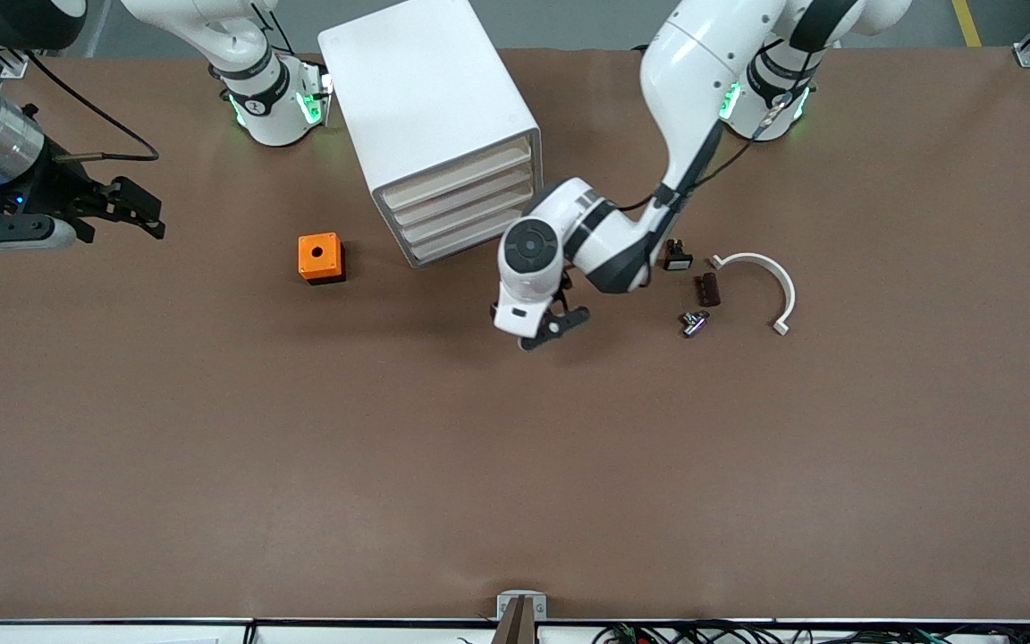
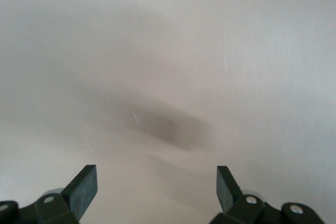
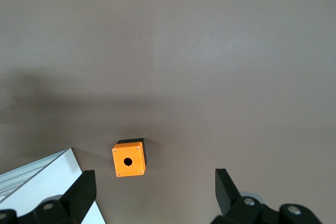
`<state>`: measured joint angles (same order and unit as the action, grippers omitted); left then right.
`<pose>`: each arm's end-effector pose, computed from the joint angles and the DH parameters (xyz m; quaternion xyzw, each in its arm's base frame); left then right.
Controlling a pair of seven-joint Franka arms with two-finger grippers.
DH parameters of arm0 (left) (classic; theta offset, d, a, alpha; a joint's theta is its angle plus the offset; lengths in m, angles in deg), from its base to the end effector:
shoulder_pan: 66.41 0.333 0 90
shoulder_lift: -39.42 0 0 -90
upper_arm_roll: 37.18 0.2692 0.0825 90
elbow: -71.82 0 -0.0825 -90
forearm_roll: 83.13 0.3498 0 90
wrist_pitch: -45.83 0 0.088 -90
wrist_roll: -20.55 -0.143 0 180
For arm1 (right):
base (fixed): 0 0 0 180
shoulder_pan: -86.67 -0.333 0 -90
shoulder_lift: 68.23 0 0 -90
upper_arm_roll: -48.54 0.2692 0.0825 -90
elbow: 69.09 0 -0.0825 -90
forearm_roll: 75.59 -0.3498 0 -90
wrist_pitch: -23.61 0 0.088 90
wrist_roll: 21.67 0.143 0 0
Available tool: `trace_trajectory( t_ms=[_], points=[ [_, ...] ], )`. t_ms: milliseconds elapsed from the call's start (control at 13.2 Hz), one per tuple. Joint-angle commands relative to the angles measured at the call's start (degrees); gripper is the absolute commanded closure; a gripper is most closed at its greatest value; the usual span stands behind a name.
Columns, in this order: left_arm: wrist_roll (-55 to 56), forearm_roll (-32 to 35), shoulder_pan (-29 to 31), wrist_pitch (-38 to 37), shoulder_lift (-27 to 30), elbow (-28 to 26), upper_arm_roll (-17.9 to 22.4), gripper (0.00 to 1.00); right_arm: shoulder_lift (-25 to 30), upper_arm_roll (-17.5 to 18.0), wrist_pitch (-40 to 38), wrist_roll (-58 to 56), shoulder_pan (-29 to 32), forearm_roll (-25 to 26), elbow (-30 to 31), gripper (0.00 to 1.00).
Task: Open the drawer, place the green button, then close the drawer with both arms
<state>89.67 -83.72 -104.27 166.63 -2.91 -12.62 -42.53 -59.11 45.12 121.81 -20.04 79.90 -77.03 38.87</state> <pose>0.4738 -0.4376 0.1835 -0.9696 -0.2367 0.0583 0.0219 0.4826 0.0303 0.4956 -0.9997 -0.0135 0.0065 0.0169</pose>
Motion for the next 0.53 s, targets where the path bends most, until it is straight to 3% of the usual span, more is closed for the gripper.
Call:
trace_trajectory(
  t_ms=[0, 456],
  points=[
    [-6.9, 3.2, 7.4, -6.6, 6.2, -0.8, -0.5, 0.0, -0.5, 0.1, -0.7, 0.5, -0.4, 1.4, -1.0, 0.0],
    [-21.6, 3.4, 22.5, -16.2, 17.5, -0.8, -0.4, 0.0, -0.5, 0.2, -0.8, 0.6, -0.4, 1.3, -1.0, 0.0]
  ],
)
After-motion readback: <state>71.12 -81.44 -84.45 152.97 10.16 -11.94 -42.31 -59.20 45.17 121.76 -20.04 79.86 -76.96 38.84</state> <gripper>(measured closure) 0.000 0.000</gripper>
